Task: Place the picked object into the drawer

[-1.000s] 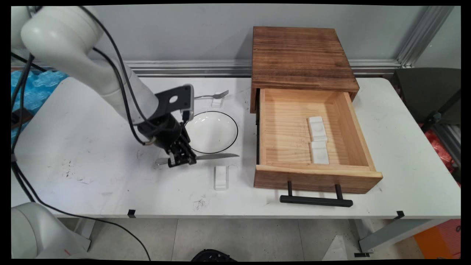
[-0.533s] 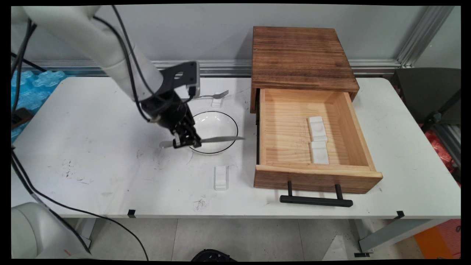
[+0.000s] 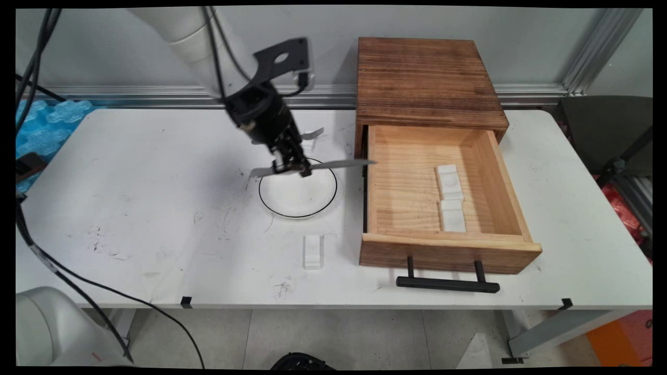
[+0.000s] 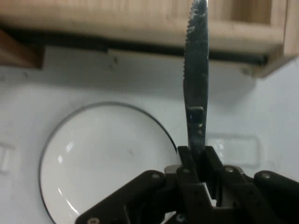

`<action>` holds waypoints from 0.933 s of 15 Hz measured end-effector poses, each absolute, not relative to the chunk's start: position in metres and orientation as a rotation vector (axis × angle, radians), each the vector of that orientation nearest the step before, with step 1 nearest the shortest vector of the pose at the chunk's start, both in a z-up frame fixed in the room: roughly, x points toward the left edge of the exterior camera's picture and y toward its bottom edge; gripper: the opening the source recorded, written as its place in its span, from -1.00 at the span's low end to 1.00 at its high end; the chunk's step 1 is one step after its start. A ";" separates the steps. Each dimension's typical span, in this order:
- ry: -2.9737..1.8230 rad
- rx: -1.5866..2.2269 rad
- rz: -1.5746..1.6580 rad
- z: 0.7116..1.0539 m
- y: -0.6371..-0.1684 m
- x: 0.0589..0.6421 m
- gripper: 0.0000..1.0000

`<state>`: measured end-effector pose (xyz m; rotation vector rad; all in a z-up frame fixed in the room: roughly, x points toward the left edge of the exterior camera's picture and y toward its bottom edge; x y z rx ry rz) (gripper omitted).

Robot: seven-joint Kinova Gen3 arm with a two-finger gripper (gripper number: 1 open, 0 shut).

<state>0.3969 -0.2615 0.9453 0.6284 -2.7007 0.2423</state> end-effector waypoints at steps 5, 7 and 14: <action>-2.653 0.584 0.272 0.963 -0.289 0.357 -1.00; -2.639 0.565 0.277 0.966 -0.298 0.340 -1.00; -2.626 0.507 0.282 0.968 -0.323 0.293 -1.00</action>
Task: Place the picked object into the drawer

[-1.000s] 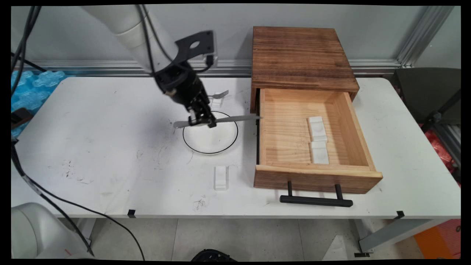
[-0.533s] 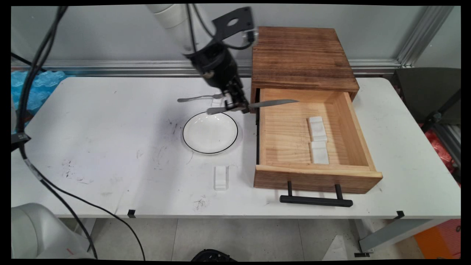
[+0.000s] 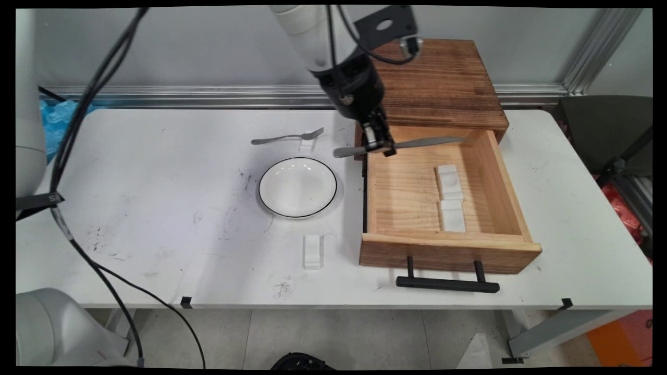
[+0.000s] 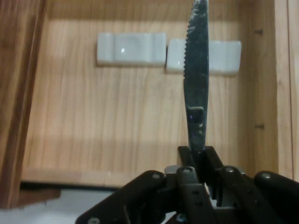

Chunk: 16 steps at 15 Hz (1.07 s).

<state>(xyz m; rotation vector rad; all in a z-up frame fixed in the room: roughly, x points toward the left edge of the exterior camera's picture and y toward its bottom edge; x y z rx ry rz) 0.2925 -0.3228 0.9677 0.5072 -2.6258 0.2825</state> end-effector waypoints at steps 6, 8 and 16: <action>-2.634 0.469 0.265 0.946 -0.337 0.254 -1.00; -2.637 0.465 0.263 0.937 -0.340 0.246 -1.00; -2.649 0.450 0.260 0.894 -0.349 0.210 -1.00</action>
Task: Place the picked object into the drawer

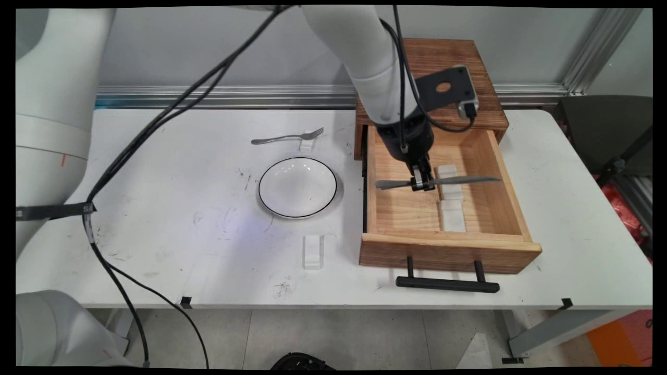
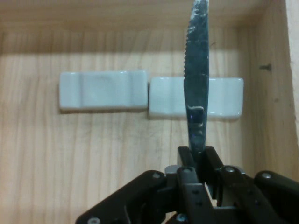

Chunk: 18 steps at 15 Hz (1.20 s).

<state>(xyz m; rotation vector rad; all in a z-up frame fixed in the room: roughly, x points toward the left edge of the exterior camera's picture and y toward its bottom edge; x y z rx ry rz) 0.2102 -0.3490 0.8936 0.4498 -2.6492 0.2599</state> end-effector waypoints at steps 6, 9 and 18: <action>-2.660 0.434 0.263 0.872 -0.352 0.193 -1.00; -2.664 0.428 0.264 0.864 -0.352 0.187 -1.00; -2.674 0.431 0.259 0.845 -0.352 0.182 -1.00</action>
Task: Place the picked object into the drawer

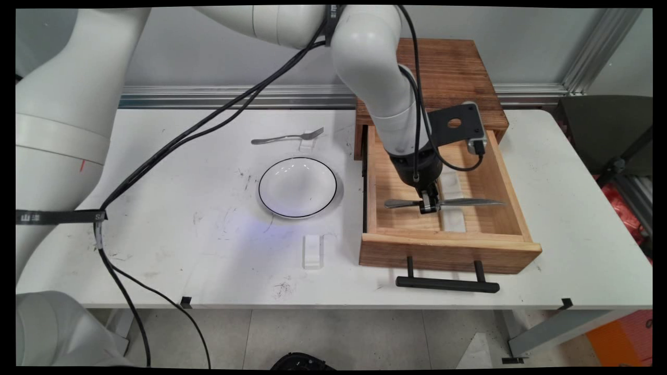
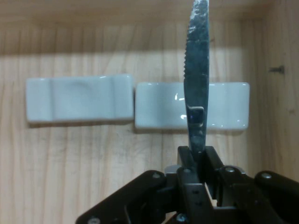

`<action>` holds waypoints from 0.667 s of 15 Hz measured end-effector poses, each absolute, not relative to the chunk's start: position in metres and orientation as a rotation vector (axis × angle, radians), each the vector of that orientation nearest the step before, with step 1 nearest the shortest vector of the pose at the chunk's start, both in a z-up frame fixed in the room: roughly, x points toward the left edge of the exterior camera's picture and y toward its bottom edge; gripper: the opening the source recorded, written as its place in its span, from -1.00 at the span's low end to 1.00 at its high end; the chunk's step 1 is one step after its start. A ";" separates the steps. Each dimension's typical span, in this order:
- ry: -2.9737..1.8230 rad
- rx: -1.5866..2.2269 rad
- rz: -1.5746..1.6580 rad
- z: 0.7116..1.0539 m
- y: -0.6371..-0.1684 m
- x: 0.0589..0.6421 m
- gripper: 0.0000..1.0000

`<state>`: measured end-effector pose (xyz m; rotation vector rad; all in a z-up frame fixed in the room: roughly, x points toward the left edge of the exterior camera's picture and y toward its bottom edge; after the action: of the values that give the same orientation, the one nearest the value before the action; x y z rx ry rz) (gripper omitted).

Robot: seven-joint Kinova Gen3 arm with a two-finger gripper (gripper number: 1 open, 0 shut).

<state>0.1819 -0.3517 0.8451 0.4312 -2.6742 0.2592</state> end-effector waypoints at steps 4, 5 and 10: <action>-2.675 0.436 0.257 0.836 -0.350 0.182 -1.00; -2.675 0.438 0.258 0.833 -0.350 0.182 -1.00; -2.674 0.448 0.255 0.823 -0.349 0.183 -1.00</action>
<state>0.1831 -0.3494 0.8231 0.4476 -2.6736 0.2551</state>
